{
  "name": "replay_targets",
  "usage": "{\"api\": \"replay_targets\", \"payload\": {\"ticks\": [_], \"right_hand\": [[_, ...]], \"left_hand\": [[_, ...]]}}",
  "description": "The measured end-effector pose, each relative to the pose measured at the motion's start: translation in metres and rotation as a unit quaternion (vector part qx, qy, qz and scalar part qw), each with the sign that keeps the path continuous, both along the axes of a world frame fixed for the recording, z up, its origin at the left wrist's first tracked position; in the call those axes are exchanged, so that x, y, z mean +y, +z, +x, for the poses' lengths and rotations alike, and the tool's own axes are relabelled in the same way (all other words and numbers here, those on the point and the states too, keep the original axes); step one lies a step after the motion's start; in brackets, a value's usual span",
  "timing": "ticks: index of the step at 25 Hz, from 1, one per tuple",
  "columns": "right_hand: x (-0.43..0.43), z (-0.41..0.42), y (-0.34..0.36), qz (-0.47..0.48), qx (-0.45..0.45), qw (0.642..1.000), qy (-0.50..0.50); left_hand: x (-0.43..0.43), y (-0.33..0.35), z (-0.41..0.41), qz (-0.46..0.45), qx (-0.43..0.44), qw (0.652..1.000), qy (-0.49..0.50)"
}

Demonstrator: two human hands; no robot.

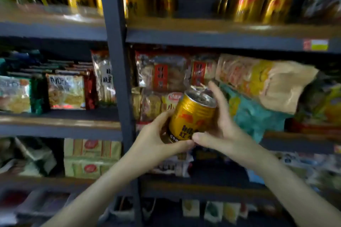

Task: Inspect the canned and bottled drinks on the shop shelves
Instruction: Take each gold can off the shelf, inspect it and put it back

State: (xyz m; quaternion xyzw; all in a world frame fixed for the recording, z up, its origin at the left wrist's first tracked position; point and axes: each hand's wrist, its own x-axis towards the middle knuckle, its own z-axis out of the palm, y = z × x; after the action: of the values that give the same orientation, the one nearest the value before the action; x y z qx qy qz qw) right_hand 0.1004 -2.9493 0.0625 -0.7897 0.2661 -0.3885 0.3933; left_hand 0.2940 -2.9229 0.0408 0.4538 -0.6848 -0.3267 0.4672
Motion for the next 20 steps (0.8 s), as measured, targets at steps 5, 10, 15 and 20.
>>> {"api": "replay_targets", "payload": {"ticks": [5, 10, 15, 20], "right_hand": [[0.009, 0.019, -0.058, 0.078, -0.01, 0.995, -0.066], [0.006, 0.018, -0.076, 0.05, 0.033, 0.994, -0.088], [-0.001, 0.022, -0.096, 0.012, 0.098, 0.993, -0.065], [-0.003, 0.015, -0.112, 0.051, 0.089, 0.995, -0.001]], "left_hand": [[0.007, -0.049, 0.004, 0.042, -0.057, 0.997, -0.025], [0.011, -0.051, 0.021, 0.018, -0.125, 0.99, -0.058], [0.021, -0.057, 0.001, 0.009, -0.124, 0.99, 0.066], [0.024, -0.075, 0.002, 0.16, 0.153, 0.971, 0.091]]}}
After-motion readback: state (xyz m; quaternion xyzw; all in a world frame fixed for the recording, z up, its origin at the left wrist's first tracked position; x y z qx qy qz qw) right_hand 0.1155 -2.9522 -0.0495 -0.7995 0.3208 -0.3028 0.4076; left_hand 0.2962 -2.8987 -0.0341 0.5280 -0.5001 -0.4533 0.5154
